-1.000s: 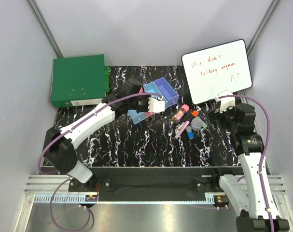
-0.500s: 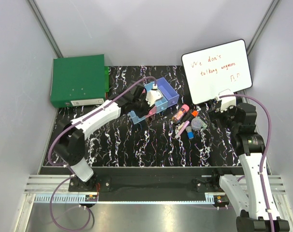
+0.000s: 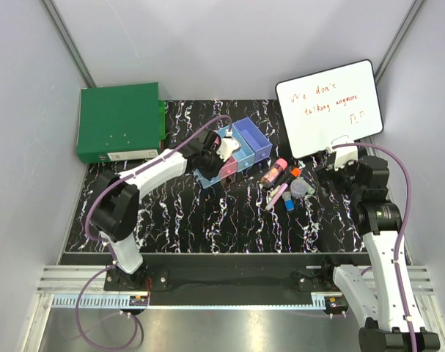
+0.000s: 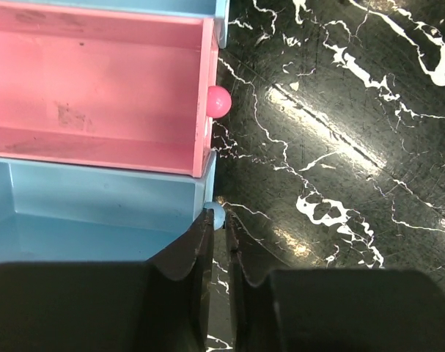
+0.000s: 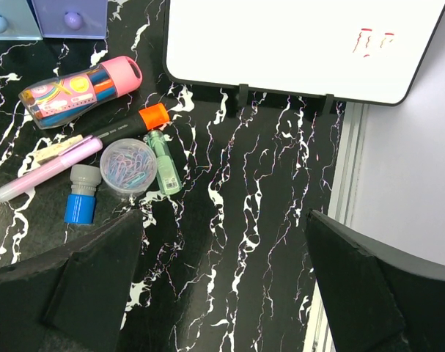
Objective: Sort the stationery into containers
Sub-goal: Move the storage box to the center of the board.
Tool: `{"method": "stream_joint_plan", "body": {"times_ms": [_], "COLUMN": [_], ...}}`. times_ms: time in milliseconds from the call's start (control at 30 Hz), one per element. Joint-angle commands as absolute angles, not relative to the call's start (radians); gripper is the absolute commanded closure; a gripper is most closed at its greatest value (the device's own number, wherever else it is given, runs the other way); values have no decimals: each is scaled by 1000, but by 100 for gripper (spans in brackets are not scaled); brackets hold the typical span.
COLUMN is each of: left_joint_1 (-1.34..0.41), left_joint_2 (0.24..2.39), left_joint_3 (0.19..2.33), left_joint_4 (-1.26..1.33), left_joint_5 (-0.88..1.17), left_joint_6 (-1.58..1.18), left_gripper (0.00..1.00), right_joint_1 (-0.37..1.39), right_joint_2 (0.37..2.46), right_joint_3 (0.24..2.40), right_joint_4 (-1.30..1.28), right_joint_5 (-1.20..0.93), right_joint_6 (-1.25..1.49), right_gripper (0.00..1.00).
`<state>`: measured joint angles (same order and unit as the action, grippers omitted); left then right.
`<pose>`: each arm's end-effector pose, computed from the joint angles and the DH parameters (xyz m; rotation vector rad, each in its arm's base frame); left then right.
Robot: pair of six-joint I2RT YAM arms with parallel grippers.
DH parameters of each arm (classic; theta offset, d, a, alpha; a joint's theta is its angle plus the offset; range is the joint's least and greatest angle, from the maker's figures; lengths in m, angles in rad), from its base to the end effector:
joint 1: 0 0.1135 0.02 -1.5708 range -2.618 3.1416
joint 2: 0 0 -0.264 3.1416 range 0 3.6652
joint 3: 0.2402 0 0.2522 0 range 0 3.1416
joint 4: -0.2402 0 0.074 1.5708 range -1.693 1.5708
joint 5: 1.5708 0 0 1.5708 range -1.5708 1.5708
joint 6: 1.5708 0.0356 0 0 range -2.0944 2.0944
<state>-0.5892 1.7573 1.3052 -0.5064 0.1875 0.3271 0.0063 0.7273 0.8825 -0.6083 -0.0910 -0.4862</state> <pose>0.3107 -0.2157 0.2307 1.1901 2.2428 -0.3414 0.1539 0.0042 0.3383 -0.5502 1.9523 -0.2116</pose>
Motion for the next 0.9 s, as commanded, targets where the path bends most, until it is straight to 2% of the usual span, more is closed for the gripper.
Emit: {"method": "stream_joint_plan", "body": {"times_ms": [0,267,400,867], "left_joint_1": [-586,-568,-561,-526], "left_joint_2": [1772,1825,1847,1882], "left_joint_3": [1305,1321,1318,1324], "left_joint_4": [-498,-517,-518,-512], "left_joint_5": [170,176,154,32], "left_joint_6": [302,307,322,459], "left_gripper": [87,91,100,100], "right_joint_1": [6,5,6,5], "right_joint_2": [741,744,750,759], "right_joint_3": [916,923,933,946], "right_joint_4": [-594,-595,-597,-595], "right_joint_5": [-100,-101,-101,-104], "right_joint_6": [-491,-499,-492,-489], "right_gripper": [0,0,0,0]}}
